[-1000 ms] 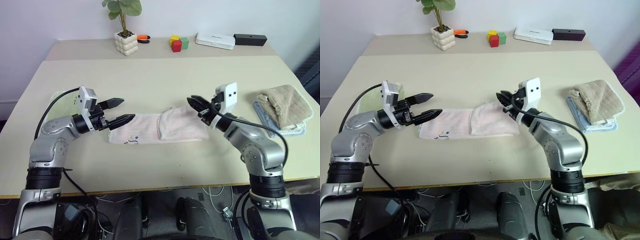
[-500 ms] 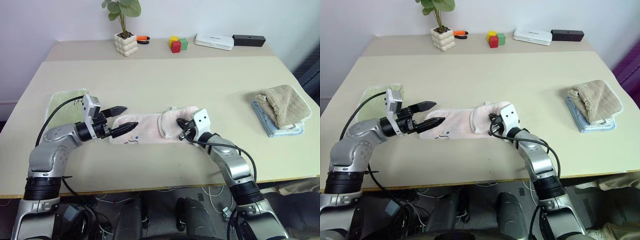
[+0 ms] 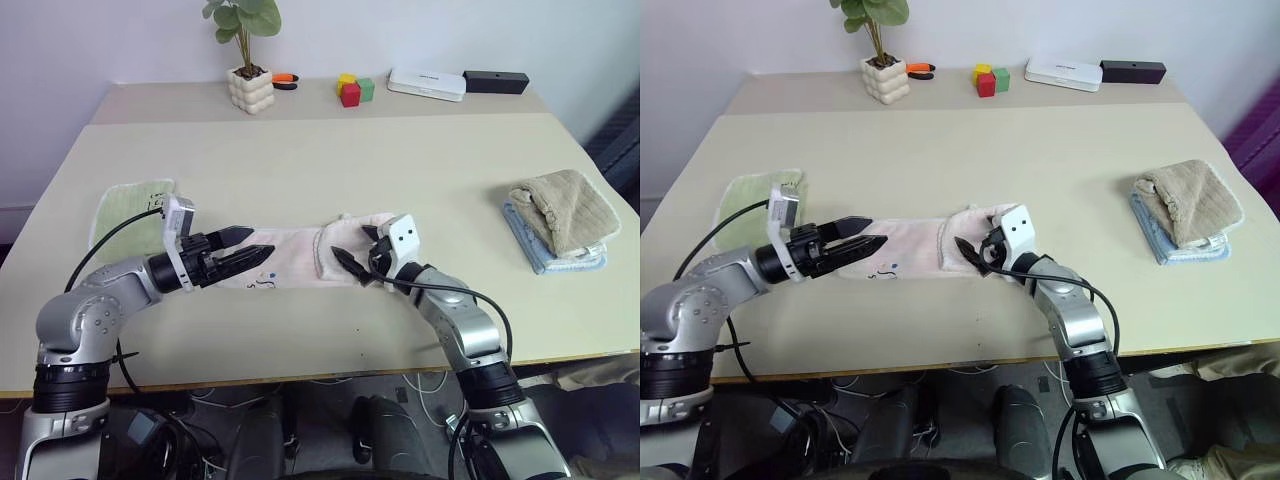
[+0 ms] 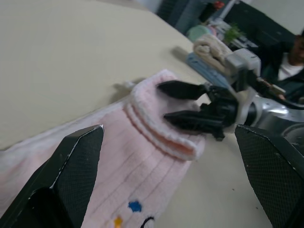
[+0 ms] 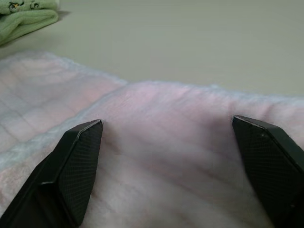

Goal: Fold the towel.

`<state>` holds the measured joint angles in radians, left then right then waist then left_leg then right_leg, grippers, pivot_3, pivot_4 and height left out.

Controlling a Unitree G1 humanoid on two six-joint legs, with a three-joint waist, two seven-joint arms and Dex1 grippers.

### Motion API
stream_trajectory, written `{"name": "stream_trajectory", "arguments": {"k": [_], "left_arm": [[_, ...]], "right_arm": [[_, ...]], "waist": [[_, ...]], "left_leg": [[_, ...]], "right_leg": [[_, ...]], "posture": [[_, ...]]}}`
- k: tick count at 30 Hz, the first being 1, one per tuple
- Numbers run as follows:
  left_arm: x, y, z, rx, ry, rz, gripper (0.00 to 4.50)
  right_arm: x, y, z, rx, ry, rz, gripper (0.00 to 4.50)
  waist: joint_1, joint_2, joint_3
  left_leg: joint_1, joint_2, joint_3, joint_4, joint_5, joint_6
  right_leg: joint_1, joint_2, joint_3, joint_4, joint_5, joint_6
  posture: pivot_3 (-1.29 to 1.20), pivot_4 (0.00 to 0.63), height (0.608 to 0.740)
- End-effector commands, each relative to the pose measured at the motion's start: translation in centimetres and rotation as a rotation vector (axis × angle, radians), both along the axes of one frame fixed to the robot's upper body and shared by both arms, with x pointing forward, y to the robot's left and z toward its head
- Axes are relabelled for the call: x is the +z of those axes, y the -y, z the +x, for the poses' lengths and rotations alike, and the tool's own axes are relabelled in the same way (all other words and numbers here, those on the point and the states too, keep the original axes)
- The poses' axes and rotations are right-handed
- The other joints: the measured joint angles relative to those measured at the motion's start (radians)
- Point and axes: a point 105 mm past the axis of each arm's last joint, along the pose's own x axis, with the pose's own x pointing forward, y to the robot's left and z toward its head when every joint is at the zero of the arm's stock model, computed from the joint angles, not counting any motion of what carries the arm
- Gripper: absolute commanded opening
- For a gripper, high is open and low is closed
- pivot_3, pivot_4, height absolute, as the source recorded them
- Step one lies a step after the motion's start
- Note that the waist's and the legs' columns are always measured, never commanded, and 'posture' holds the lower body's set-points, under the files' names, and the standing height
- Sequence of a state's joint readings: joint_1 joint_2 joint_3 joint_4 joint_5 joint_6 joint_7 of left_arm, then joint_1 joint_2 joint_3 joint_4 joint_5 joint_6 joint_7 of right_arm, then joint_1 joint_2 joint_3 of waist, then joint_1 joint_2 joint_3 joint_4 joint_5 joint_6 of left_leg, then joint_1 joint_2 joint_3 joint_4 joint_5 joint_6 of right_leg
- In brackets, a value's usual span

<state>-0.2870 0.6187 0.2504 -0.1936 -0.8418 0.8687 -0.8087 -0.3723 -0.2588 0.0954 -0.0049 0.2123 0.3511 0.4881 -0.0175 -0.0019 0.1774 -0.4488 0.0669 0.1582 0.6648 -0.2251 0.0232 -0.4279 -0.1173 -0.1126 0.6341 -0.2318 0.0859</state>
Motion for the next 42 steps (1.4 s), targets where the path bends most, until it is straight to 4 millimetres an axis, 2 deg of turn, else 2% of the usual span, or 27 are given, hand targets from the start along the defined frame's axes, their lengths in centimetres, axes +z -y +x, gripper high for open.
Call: {"name": "stream_trajectory", "arguments": {"k": [1, 3, 5, 9, 11, 13, 15, 18, 27, 32, 37, 42], "left_arm": [[0.9, -0.2, -1.2, 0.03, -0.005, -0.014, 4.5], [1.1, -0.5, -1.7, 0.074, -0.031, -0.056, 4.5], [1.2, -0.5, -2.1, 0.097, -0.077, -0.12, 4.5], [-0.9, -0.2, -4.6, 0.184, -0.214, -0.206, 4.5], [-1.4, -0.1, -4.3, 0.243, -0.256, -0.249, 4.5], [-1.7, 0.2, -3.7, 0.308, -0.316, -0.318, 4.5], [-1.7, 0.8, -3.7, 0.319, -0.364, -0.369, 4.5], [-3.1, 1.1, -4.2, 0.372, -0.423, -0.318, 4.5], [-4.2, -0.6, -5.3, 0.521, -0.632, -0.516, 4.5], [-5.3, -1.0, -4.1, 0.574, -0.685, -0.553, 4.5], [-6.1, 0.4, -3.5, 0.553, -0.788, -0.662, 4.5], [-6.1, -0.3, -2.3, 0.579, -0.795, -0.716, 4.5]], "right_arm": [[5.4, 0.3, -0.4, 0.064, 0.127, 0.05, 4.47], [6.9, 0.7, -1.0, 0.124, 0.153, 0.031, 4.47], [7.4, 1.1, -1.5, 0.164, 0.164, -0.004, 4.47], [8.7, 2.7, -5.4, 0.419, 0.124, -0.072, 4.47], [9.4, 2.9, -6.6, 0.488, 0.111, -0.036, 4.47], [9.1, 3.2, -7.4, 0.535, 0.097, -0.07, 4.47], [8.8, 3.3, -7.5, 0.539, 0.097, -0.103, 4.47], [8.7, 3.2, -6.8, 0.506, 0.096, -0.084, 4.47], [7.8, 3.1, -6.3, 0.463, 0.085, -0.093, 4.47], [7.5, 2.9, -5.9, 0.444, 0.091, -0.101, 4.47], [7.5, 3.3, -5.6, 0.395, 0.103, -0.127, 4.47], [7.3, 3.9, -5.3, 0.357, 0.104, -0.146, 4.47]], "waist": [[-0.001, 0.0, 0.0], [0.001, 0.0, 0.0], [0.006, 0.0, 0.0], [0.004, 0.0, 0.0], [0.006, -0.001, 0.001], [0.01, -0.001, 0.0], [0.01, -0.002, 0.0], [0.006, -0.002, 0.0], [0.01, -0.002, 0.0], [0.01, -0.001, 0.0], [0.01, -0.001, 0.0], [0.012, -0.001, 0.0]], "left_leg": [[0.0, 0.0, 0.0, 0.0, 0.0, 0.0], [0.0, 0.0, 0.0, -0.001, 0.0, 0.0], [0.0, 0.001, -0.001, -0.001, 0.0, 0.0], [0.0, 0.001, -0.001, -0.001, -0.005, 0.008], [0.0, 0.0, -0.001, -0.001, -0.005, 0.009], [0.001, 0.0, -0.002, 0.0, -0.005, 0.008], [0.005, 0.001, -0.003, 0.0, -0.006, 0.005], [0.005, 0.0, -0.002, 0.0, -0.007, 0.006], [0.005, 0.0, -0.002, -0.001, -0.007, 0.006], [0.005, 0.0, -0.002, -0.001, -0.008, 0.006], [0.004, 0.0, -0.001, -0.001, -0.008, 0.006], [0.004, -0.001, -0.001, -0.001, -0.008, 0.006]], "right_leg": [[0.0, 0.0, 0.0, 0.0, 0.0, 0.0], [0.0, 0.0, 0.0, 0.0, 0.0, 0.0], [0.0, -0.001, 0.0, 0.0, 0.0, 0.0], [0.001, -0.002, 0.001, -0.002, 0.0, 0.0], [0.002, -0.003, 0.001, -0.002, 0.0, 0.0], [0.002, -0.002, 0.0, -0.002, 0.0, -0.001], [0.007, -0.002, 0.0, -0.002, -0.002, -0.004], [0.007, -0.003, 0.0, -0.004, -0.002, -0.005], [0.003, -0.004, 0.001, -0.004, -0.002, -0.005], [0.002, -0.004, 0.001, -0.006, -0.002, -0.005], [0.004, -0.004, 0.001, -0.006, -0.002, -0.005], [0.005, -0.004, 0.001, -0.005, -0.002, -0.005]], "posture": [[0.0, 0.15, 0.74], [0.0, 0.15, 0.74], [0.0, 0.15, 0.74], [0.0, 0.15, 0.74], [0.0, 0.15, 0.74], [0.0, 0.15, 0.74], [0.0, 0.15, 0.74], [0.0, 0.15, 0.74], [0.0, 0.15, 0.74], [0.0, 0.15, 0.74], [0.0, 0.15, 0.74], [0.0, 0.15, 0.74]]}}
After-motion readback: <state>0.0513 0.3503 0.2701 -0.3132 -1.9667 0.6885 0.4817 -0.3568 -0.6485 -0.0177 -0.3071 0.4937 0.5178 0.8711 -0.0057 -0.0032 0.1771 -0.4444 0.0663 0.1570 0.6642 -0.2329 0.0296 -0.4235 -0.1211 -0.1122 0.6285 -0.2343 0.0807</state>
